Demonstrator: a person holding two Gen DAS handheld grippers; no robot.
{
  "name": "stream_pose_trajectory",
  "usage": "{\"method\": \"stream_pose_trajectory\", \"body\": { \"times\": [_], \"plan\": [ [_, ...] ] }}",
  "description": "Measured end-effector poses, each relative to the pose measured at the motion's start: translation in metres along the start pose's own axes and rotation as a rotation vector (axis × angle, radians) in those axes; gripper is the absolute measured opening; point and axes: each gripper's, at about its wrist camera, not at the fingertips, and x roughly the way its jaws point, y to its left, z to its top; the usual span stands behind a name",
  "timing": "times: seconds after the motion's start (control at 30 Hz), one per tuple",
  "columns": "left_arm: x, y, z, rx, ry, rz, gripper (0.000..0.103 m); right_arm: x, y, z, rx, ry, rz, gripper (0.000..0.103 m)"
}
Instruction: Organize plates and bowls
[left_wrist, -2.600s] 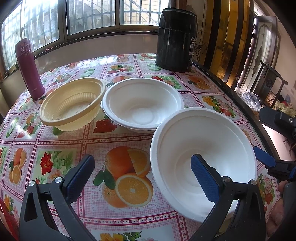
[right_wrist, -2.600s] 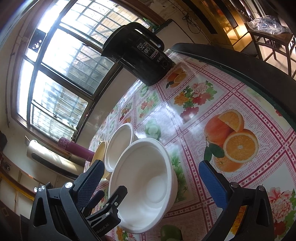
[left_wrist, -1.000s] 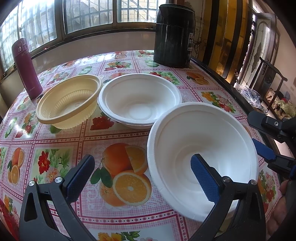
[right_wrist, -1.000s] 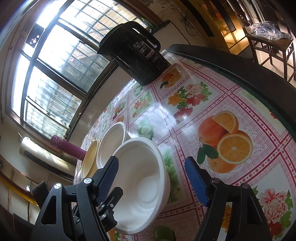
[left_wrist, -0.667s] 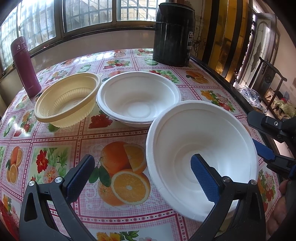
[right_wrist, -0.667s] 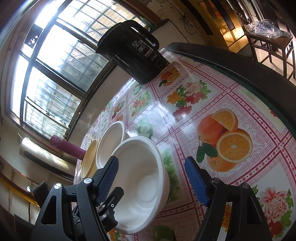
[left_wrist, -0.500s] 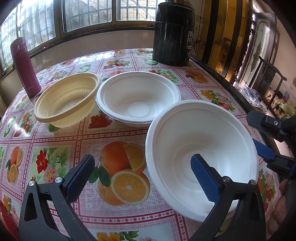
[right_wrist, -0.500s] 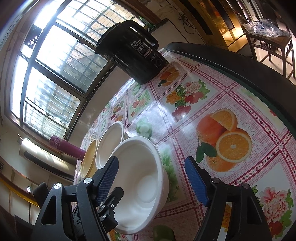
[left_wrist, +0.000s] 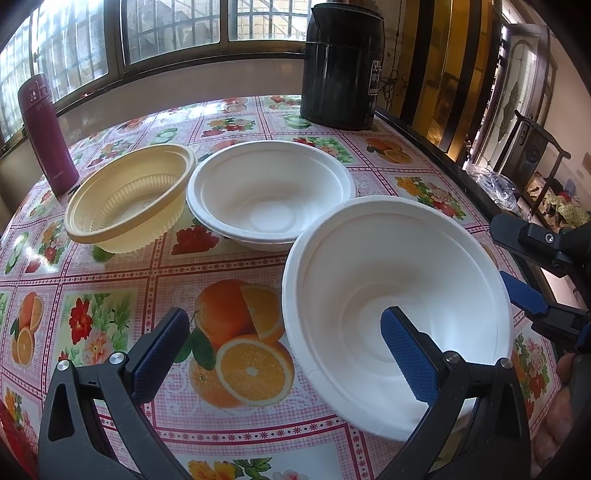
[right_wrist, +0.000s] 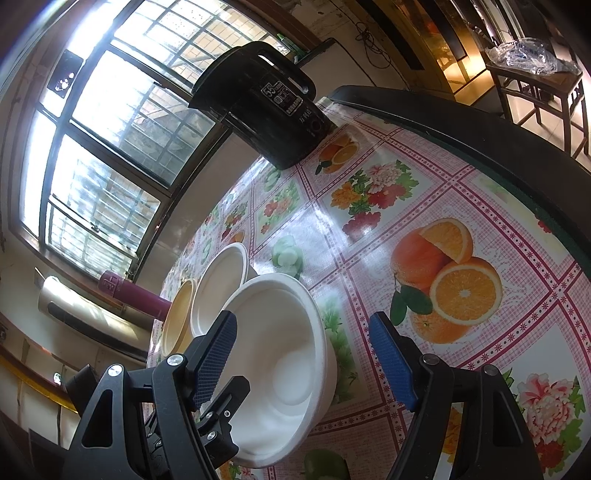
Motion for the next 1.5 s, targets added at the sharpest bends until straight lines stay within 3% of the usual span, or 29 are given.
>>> {"method": "stream_pose_trajectory", "body": {
  "times": [1.5],
  "plan": [
    [0.008,-0.004,-0.004,0.021,0.030,-0.001,0.103,0.006,0.000,-0.002,0.003,0.032,0.010,0.078]
  ]
}}
